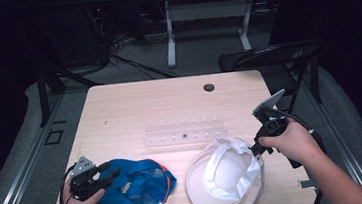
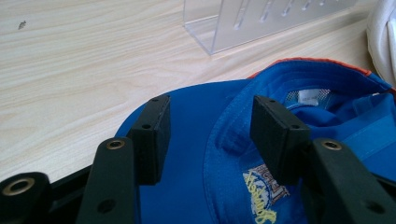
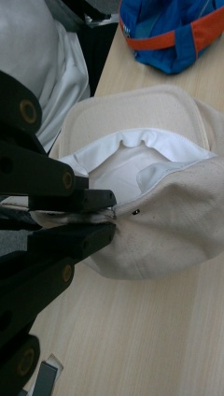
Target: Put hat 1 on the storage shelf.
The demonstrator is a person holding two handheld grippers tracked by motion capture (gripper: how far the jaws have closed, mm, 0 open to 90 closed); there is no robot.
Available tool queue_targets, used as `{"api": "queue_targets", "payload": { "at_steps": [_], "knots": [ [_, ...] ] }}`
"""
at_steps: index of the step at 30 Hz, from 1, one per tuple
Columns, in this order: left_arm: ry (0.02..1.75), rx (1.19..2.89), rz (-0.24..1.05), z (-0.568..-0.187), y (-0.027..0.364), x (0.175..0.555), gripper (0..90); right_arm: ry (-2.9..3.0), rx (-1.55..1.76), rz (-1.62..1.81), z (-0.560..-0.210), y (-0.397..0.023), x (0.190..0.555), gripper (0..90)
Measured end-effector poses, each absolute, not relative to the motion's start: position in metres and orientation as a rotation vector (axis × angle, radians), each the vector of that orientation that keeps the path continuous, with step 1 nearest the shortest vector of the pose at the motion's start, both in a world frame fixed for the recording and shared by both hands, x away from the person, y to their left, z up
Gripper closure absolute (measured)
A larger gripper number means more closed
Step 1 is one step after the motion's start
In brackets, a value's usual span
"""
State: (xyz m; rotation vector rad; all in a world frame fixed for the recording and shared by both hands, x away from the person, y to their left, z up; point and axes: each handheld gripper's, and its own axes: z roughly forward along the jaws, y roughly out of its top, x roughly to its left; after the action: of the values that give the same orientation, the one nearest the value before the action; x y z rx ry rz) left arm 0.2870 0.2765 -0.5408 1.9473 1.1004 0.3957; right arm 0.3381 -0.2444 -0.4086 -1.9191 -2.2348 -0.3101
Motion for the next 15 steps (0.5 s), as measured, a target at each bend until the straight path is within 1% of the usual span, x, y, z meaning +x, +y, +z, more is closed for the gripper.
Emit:
{"api": "queue_targets", "payload": {
  "at_steps": [15],
  "knots": [
    [1.099,1.941,0.402,-0.54,0.275,0.286,48.7,-2.234,-1.864,-0.383,-0.375,-0.23,0.347,82.5]
  ]
}}
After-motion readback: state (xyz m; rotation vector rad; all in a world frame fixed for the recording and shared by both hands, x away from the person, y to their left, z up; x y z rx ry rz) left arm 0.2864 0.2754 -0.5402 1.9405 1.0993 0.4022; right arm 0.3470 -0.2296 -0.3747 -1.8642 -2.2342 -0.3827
